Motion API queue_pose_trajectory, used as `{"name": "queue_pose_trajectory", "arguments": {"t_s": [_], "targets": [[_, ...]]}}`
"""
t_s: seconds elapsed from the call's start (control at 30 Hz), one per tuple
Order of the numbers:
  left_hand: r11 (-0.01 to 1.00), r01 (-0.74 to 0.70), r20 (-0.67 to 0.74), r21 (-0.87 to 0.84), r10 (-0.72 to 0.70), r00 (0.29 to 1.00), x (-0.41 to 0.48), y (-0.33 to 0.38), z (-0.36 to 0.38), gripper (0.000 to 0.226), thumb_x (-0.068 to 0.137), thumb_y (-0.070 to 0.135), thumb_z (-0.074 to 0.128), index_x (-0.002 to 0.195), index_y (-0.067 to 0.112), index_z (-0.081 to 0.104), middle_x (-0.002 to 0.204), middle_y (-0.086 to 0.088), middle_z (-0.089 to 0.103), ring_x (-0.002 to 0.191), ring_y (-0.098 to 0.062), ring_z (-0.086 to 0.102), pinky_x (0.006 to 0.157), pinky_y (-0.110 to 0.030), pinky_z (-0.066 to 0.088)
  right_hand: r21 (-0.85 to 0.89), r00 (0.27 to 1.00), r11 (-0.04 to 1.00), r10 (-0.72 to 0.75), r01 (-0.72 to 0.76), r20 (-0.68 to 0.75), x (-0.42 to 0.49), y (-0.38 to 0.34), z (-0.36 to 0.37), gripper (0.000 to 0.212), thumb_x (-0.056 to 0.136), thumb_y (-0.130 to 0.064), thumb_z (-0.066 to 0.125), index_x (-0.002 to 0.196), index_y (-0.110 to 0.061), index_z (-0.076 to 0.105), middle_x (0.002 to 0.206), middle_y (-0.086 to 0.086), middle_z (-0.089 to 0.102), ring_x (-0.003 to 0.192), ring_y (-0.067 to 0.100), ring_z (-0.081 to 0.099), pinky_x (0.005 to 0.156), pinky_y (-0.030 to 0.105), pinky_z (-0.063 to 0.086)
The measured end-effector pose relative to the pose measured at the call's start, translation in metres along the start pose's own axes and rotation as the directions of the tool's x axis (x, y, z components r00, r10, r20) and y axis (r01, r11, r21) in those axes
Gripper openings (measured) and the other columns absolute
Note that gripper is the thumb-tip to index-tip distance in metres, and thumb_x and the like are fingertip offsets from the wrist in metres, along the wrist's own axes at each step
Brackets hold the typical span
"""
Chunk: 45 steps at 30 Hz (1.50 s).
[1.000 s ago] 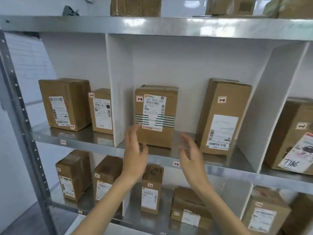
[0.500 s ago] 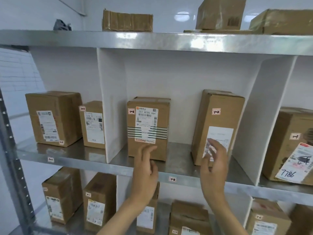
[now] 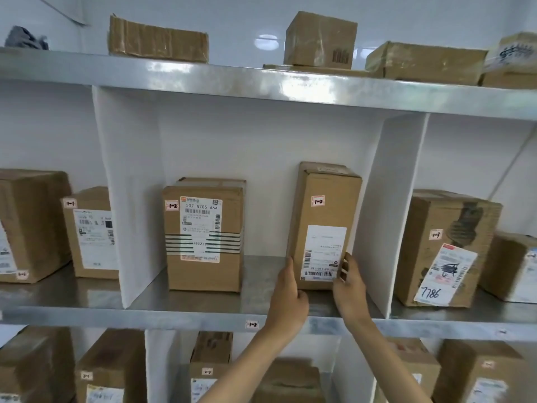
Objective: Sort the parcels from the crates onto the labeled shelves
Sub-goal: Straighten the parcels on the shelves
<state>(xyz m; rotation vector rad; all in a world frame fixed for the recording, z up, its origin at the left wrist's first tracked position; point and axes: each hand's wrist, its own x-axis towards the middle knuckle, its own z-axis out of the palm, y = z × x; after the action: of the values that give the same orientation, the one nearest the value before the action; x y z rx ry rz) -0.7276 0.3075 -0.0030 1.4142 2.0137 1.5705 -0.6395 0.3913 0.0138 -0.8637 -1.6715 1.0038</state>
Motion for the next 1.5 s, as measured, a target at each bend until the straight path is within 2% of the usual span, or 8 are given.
{"name": "queue_pose_trajectory", "arguments": {"t_s": [0.3,0.47,0.67,0.77,1.0,1.23,1.33,1.5], "targets": [[1.000,-0.012,-0.039,0.005,0.012,0.999,-0.001,0.004,-0.003,0.063,0.089,-0.001,0.045,0.145,0.021,0.026,0.141,0.001,0.041,0.128,-0.010,0.043,0.106,-0.021,0.035,-0.028,0.998,0.998,-0.056,0.056,0.027,-0.002,0.004,-0.011,0.038,0.095,0.000,0.040,0.121,-0.027,0.046,0.109,-0.015,0.053,0.100,0.003,0.050,0.063,-0.008,0.038],[0.999,-0.031,-0.106,0.020,0.033,0.994,-0.007,0.007,-0.005,0.060,0.089,0.000,0.048,0.141,0.022,0.030,0.141,0.002,0.037,0.127,-0.007,0.039,0.100,-0.013,0.027,-0.109,0.993,0.988,-0.110,0.114,0.047,-0.015,-0.004,-0.017,0.040,0.094,0.000,0.041,0.129,-0.018,0.045,0.113,-0.011,0.052,0.109,0.008,0.050,0.069,-0.005,0.038],[0.969,-0.247,-0.288,-0.007,0.234,0.928,-0.044,0.036,0.024,0.059,0.088,-0.006,0.049,0.133,0.031,0.038,0.138,0.012,0.039,0.129,0.002,0.033,0.098,0.004,0.022,-0.103,0.962,0.961,-0.246,0.258,0.119,-0.065,-0.014,-0.059,0.060,0.091,0.005,0.040,0.143,-0.023,0.029,0.140,-0.015,0.037,0.128,-0.007,0.031,0.113,0.019,0.026],[0.934,-0.356,-0.330,0.004,0.337,0.882,-0.058,0.070,0.057,0.056,0.086,-0.008,0.050,0.125,0.031,0.044,0.129,0.015,0.047,0.127,0.002,0.038,0.103,-0.001,0.024,0.005,0.928,0.932,-0.362,0.362,0.085,-0.076,-0.015,-0.093,0.053,0.093,0.003,0.044,0.138,-0.024,0.038,0.139,-0.012,0.047,0.130,0.000,0.041,0.111,0.029,0.035],[0.877,-0.480,-0.362,-0.032,0.438,0.823,-0.068,0.137,0.158,0.050,0.079,-0.006,0.045,0.116,0.028,0.051,0.114,0.017,0.053,0.115,-0.004,0.050,0.097,-0.008,0.034,0.060,0.884,0.882,-0.465,0.467,-0.054,-0.051,0.013,-0.212,0.052,0.090,0.010,0.044,0.117,-0.033,0.052,0.114,-0.021,0.061,0.113,0.003,0.057,0.094,0.012,0.043],[0.913,-0.384,-0.217,-0.140,0.350,0.911,-0.057,0.157,0.260,0.063,0.082,-0.016,0.045,0.114,0.036,0.054,0.118,0.020,0.054,0.118,-0.003,0.050,0.095,-0.008,0.037,0.045,0.934,0.962,-0.248,0.268,-0.256,0.024,0.081,-0.327,0.047,0.092,0.006,0.043,0.112,-0.035,0.052,0.112,-0.024,0.058,0.109,-0.003,0.054,0.098,0.023,0.044],[0.959,-0.204,-0.027,-0.198,0.203,0.979,-0.040,0.164,0.301,0.062,0.090,-0.006,0.043,0.117,0.049,0.047,0.126,0.025,0.049,0.119,0.005,0.045,0.096,-0.005,0.034,-0.011,0.934,0.991,-0.126,0.130,-0.335,0.071,0.107,-0.364,0.049,0.091,0.007,0.042,0.131,-0.020,0.044,0.131,-0.002,0.050,0.121,0.013,0.046,0.105,0.034,0.039],[0.976,-0.026,0.165,-0.216,0.063,0.984,0.011,0.189,0.369,0.064,0.093,-0.002,0.036,0.146,0.030,0.021,0.137,0.024,0.027,0.125,0.008,0.028,0.107,-0.011,0.020,-0.054,0.985,0.998,0.003,-0.012,-0.173,0.124,0.131,-0.391,0.054,0.084,0.013,0.040,0.135,-0.004,0.036,0.135,0.015,0.046,0.128,0.032,0.041,0.101,0.043,0.042]]}}
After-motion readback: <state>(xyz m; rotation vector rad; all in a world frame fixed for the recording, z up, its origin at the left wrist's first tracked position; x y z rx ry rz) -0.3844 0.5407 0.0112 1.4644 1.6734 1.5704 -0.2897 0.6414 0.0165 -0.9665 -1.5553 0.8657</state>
